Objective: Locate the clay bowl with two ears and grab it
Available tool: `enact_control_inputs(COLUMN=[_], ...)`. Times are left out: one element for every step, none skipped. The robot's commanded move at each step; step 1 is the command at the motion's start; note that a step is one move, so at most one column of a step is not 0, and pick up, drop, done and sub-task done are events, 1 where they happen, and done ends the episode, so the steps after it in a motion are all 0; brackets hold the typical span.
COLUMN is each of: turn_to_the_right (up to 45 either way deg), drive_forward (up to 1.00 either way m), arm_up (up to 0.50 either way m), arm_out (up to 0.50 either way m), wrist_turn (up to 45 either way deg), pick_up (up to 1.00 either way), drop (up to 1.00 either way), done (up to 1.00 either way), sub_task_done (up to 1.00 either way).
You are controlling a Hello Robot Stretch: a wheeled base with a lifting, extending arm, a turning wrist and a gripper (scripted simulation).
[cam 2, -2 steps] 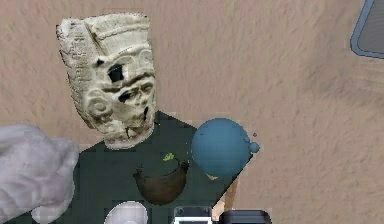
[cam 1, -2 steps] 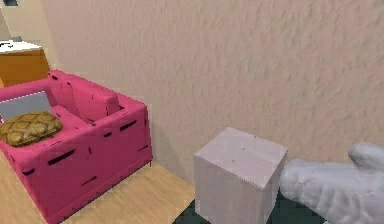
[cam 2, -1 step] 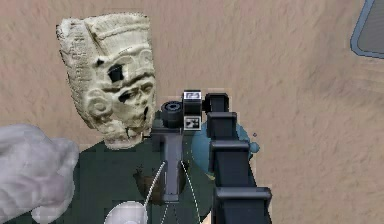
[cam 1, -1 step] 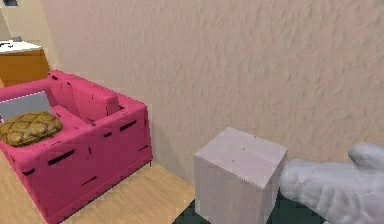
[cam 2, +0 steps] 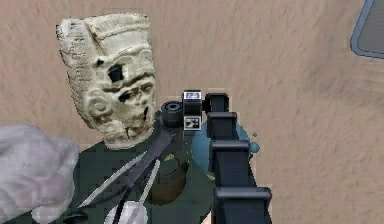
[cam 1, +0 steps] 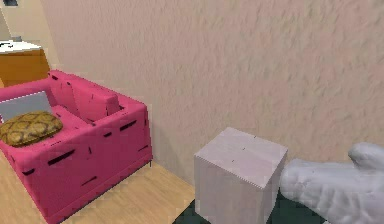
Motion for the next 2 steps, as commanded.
enact_control_inputs(turn_to_the_right=[0.0, 0.0], drive_forward=[0.0, 0.0], arm_up=[0.0, 0.0], arm_out=[0.0, 0.0], wrist_turn=[45.0, 45.0], pick_up=[0.0, 0.0], drop=[0.0, 0.0], done=[0.0, 0.0], sub_task_done=[0.0, 0.0])
